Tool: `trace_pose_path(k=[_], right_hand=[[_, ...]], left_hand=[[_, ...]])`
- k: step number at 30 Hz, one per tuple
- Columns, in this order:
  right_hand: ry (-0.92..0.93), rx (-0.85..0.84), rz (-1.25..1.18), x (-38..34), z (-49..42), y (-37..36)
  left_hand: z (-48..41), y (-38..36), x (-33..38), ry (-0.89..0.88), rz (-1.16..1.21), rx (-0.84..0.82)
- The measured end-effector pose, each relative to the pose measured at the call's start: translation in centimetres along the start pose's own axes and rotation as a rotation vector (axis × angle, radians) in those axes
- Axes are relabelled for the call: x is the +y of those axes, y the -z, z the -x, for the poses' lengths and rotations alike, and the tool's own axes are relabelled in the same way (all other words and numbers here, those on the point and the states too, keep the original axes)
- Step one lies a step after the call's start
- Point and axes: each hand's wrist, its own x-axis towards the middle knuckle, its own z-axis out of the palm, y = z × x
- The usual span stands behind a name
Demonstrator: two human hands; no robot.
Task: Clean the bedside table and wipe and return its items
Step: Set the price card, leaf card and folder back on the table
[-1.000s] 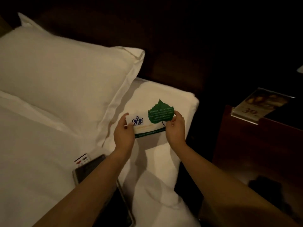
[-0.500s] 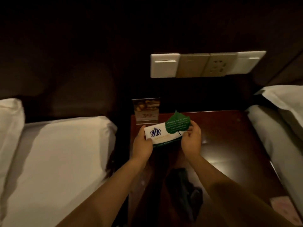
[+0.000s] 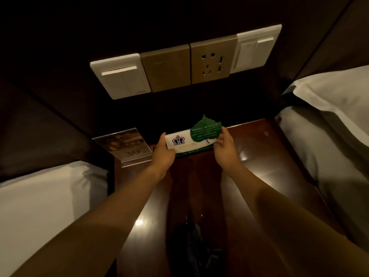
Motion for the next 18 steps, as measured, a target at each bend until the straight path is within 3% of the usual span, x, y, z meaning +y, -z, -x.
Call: trace_pose_path(k=[6,13,18], right_hand=[[0.018,0.073,-0.041,0.6,-1.1,-0.8],[-0.001,0.044,-0.089,0.4,-0.4,-0.9],[0.032,0.197,0.162,-0.2,1.1,-1.2]], left_hand=[[-0.7,-0.4,-0.7,-0.037,-0.012,0.049],[-0.6,-0.8,-0.9,-0.084,-0.011,0.070],[0.4,-0.3,-0.9,-0.163,-0.086,0.087]])
